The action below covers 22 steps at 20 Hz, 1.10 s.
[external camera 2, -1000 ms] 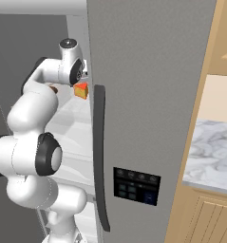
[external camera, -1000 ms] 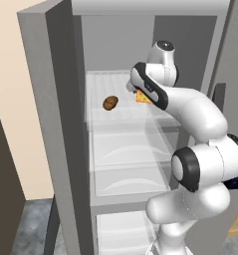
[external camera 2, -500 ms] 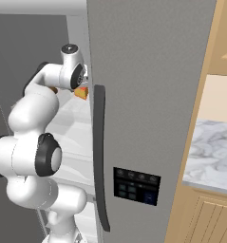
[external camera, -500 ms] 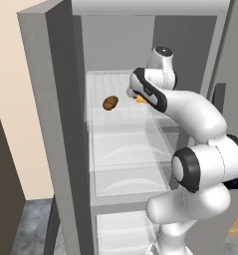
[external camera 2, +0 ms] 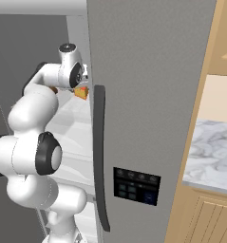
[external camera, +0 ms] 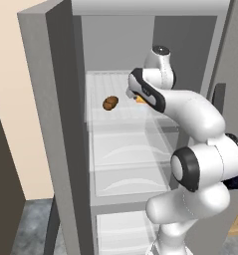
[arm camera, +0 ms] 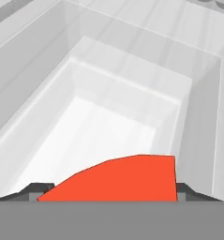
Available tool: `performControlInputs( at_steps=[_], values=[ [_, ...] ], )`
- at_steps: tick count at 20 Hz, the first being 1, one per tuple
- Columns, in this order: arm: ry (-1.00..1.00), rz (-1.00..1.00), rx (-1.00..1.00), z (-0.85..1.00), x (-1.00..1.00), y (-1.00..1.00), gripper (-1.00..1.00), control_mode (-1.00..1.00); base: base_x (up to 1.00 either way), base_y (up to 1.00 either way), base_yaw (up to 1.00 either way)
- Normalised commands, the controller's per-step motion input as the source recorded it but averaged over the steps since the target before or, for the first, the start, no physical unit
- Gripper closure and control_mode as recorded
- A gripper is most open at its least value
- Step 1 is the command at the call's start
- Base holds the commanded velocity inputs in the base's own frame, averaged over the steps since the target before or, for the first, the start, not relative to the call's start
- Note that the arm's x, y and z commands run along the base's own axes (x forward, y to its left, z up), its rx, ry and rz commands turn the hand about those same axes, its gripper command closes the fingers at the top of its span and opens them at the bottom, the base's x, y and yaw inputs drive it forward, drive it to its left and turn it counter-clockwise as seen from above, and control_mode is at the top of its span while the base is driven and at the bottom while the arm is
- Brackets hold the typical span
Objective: Take the cheese, chicken drumstick, and potato from the fridge and place them on the plate on the dining counter to create an appetizer plate.
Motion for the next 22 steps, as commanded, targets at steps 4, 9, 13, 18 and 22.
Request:
performControlInputs(
  at_steps=[4, 9, 13, 18, 22],
  values=[
    [0.0, 0.0, 0.0, -0.04, 0.0, 0.0, 1.0, -1.0, 0.0, 0.0, 0.0],
    [0.0, 0.0, 0.0, 0.0, 0.0, 0.0, 1.0, -1.0, 0.0, 0.0, 0.0],
    [0.0, 0.0, 0.0, 0.0, -0.18, 0.0, 1.0, -1.0, 0.0, 0.0, 0.0],
    [0.0, 0.0, -0.01, 0.0, -0.53, 0.15, 1.0, -1.0, 0.0, 0.0, 0.0],
    [-0.01, 0.0, -0.01, 0.0, -0.9, 0.12, 1.0, -1.0, 0.0, 0.0, 0.0]
  ],
)
